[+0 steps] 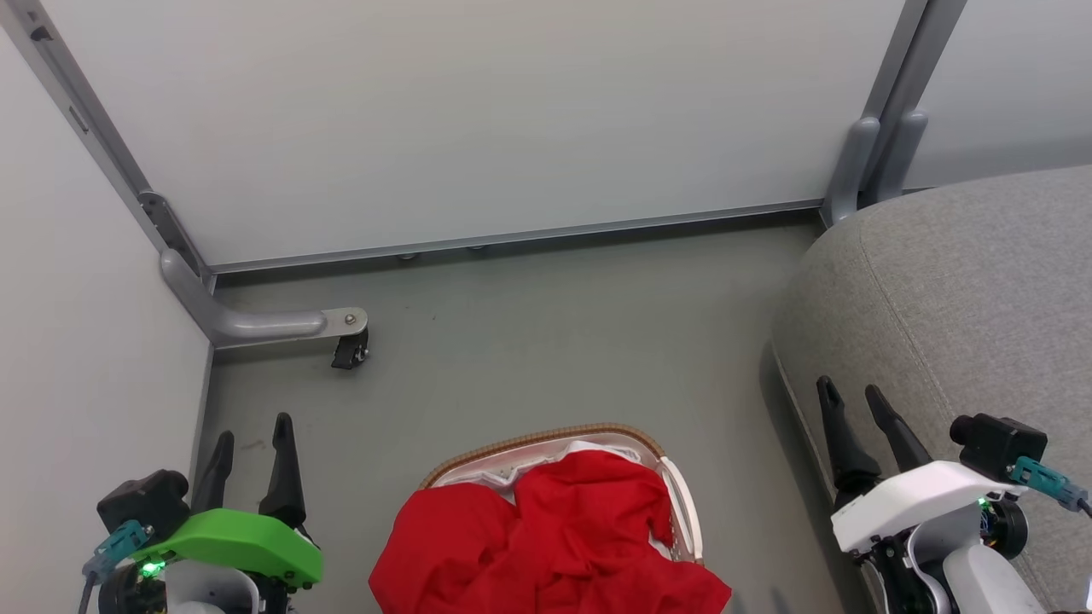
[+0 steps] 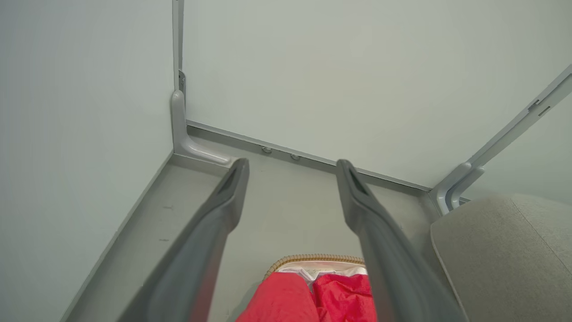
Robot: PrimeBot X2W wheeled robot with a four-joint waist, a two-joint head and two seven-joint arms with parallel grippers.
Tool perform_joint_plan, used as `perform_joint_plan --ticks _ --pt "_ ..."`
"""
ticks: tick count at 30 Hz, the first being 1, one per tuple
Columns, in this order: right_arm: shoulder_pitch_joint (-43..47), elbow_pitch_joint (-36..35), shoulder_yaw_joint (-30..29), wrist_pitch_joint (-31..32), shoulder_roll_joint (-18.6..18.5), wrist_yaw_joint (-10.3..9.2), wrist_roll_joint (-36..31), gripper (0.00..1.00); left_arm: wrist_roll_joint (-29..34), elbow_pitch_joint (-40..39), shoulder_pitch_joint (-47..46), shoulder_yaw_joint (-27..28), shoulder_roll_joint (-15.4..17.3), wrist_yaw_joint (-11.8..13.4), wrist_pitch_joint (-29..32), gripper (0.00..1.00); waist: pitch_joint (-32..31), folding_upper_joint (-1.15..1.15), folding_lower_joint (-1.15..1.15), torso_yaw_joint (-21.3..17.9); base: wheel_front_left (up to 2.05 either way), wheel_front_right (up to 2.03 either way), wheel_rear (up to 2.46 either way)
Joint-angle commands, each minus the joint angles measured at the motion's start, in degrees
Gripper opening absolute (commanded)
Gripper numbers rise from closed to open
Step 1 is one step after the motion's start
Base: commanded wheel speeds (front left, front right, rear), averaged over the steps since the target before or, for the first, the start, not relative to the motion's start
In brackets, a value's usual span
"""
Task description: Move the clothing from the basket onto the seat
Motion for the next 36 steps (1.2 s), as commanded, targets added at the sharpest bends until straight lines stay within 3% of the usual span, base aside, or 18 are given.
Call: perform_joint_plan --ticks 1,36 --pt "-1.18 -0.43 0.2 -0.67 -0.48 0.02 -1.83 1.0 1.74 -0.55 -0.64 -0.09 0.68 0.23 -0.54 1.0 0.01 0.0 0.0 -0.01 0.0 0.0 0.0" --pt "-0.4 1.85 1.41 -5.41 -0.05 0.02 -21.17 1.0 20.75 0.92 0.79 0.85 0.28 -0.55 -5.21 1.0 -0.11 0.0 0.0 -0.55 0.0 0.0 0.0"
